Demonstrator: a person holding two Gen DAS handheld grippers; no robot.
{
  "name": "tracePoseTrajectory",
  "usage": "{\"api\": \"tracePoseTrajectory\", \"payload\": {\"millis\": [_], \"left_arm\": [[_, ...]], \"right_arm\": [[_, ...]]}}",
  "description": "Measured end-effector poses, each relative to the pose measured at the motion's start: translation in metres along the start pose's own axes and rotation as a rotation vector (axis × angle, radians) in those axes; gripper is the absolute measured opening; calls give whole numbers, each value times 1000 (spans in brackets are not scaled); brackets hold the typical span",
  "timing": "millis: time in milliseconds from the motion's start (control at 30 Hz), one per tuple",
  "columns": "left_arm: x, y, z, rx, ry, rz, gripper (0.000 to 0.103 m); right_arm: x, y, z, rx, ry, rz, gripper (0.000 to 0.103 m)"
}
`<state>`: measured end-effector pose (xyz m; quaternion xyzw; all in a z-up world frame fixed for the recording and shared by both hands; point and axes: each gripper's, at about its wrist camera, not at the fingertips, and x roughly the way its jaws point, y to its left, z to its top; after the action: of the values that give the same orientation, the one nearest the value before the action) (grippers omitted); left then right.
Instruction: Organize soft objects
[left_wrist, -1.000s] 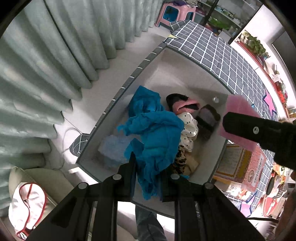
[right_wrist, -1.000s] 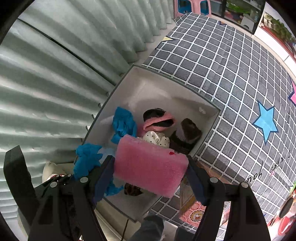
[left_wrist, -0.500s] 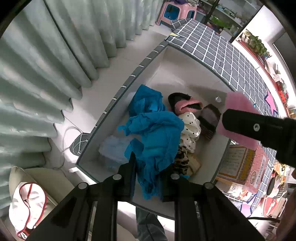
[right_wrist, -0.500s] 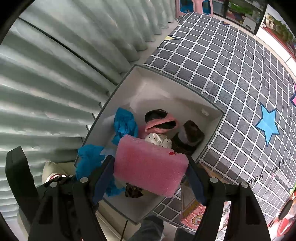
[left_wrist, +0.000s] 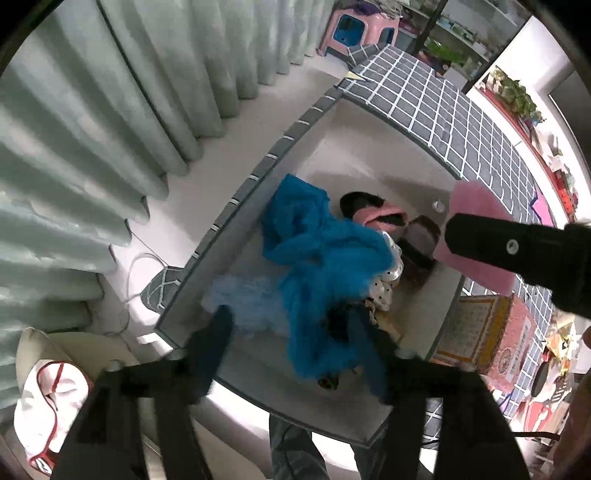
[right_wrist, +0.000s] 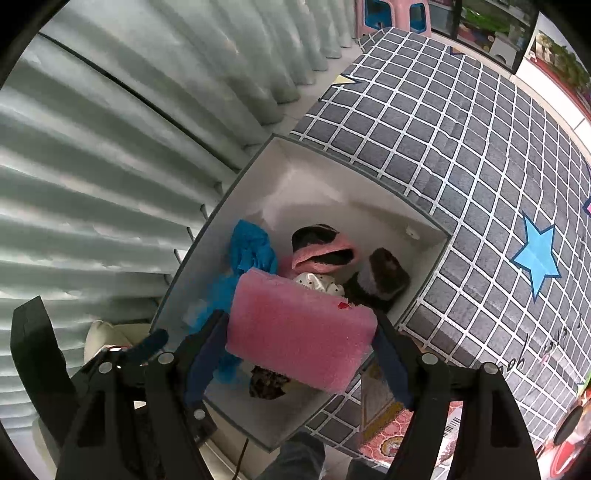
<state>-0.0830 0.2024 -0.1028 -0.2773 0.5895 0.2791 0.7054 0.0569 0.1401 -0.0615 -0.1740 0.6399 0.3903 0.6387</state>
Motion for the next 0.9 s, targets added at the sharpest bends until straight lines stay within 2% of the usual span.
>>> {"api": "tracePoseTrajectory", "payload": {"millis": [67,200,333,400,533,700,900], "left_arm": [[-3,1,-1,6,-10,8,83],[-10,1,-2,19,-40,58,93],[-24,3,-4,12,-103,135,93],[-27,5,-3,8,-98,162,93],[-30,8,-5,2,-66,109,93],[-44,4,-16,17,-87,107,93],[-56,2,-30,51,-101,104,93]], "right_arm": [[-2,-1,0,1,-6,1,97],[-10,-2,-3,-1,-22,12,102],[-20,0,-10,-41,-53,2,102],[-24,2,-15,-58,-63,-9,102],[-33,9,-25,-99,-78,-40,102],[-40,22,-36,-172,-102,-112,102],[-46,32,-46,-212,-120,-146,102]]}}
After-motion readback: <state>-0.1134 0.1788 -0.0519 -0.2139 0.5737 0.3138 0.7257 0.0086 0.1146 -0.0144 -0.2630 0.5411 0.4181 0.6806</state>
